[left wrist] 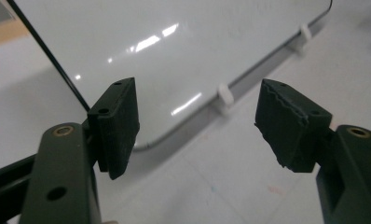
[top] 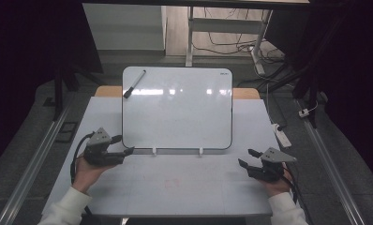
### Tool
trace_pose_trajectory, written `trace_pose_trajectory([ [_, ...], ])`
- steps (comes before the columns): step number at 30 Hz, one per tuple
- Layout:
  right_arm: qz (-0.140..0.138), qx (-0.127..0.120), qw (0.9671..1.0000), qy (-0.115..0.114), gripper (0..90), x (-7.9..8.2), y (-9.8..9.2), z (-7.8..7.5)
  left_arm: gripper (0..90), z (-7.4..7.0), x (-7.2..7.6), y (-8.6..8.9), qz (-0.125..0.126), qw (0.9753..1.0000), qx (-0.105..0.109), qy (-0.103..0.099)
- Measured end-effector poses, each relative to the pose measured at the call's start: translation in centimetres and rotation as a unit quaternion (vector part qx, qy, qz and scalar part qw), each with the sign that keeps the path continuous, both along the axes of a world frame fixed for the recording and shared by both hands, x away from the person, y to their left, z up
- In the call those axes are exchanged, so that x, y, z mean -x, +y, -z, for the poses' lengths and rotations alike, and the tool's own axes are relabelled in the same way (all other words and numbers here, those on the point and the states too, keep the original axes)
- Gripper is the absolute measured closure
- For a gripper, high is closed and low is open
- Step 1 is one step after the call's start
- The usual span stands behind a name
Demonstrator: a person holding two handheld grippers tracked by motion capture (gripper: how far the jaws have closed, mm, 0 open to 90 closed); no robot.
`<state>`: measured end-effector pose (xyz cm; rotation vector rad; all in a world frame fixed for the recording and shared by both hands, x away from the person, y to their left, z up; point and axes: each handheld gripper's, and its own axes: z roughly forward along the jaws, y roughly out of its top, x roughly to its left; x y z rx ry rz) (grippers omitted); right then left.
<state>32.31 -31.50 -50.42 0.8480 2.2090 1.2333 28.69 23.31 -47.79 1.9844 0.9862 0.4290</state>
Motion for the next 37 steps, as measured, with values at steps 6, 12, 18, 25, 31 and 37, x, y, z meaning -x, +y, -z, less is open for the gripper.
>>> trace_pose_trajectory([
  [6,0.002,0.006,0.9999,0.010,39.5,-0.3,-0.4,0.4,29.7,1.7,1.7,0.1,0.003,0.9998,0.014,0.014],
  [12,0.002,0.007,0.9999,0.015,39.6,-0.4,-0.5,0.5,29.9,3.9,2.8,-0.4,0.010,0.9992,0.004,0.038],
  [18,-0.009,0.001,0.9998,0.017,40.0,-0.3,-0.3,0.5,29.9,4.0,2.8,-1.0,0.016,0.9993,-0.004,0.033],
  [25,-0.012,0.002,0.9998,0.014,40.1,-0.2,-0.2,0.5,30.0,3.7,2.6,-0.9,0.012,0.9996,0.005,0.027],
  [31,-0.012,0.003,0.9999,0.012,40.1,-0.2,-0.1,0.5,30.2,3.7,2.7,-0.8,0.012,0.9996,0.006,0.025],
  [37,-0.013,0.002,0.9999,0.010,40.1,-0.1,-0.1,0.4,30.3,3.7,2.6,-0.7,0.010,0.9996,0.007,0.025],
])
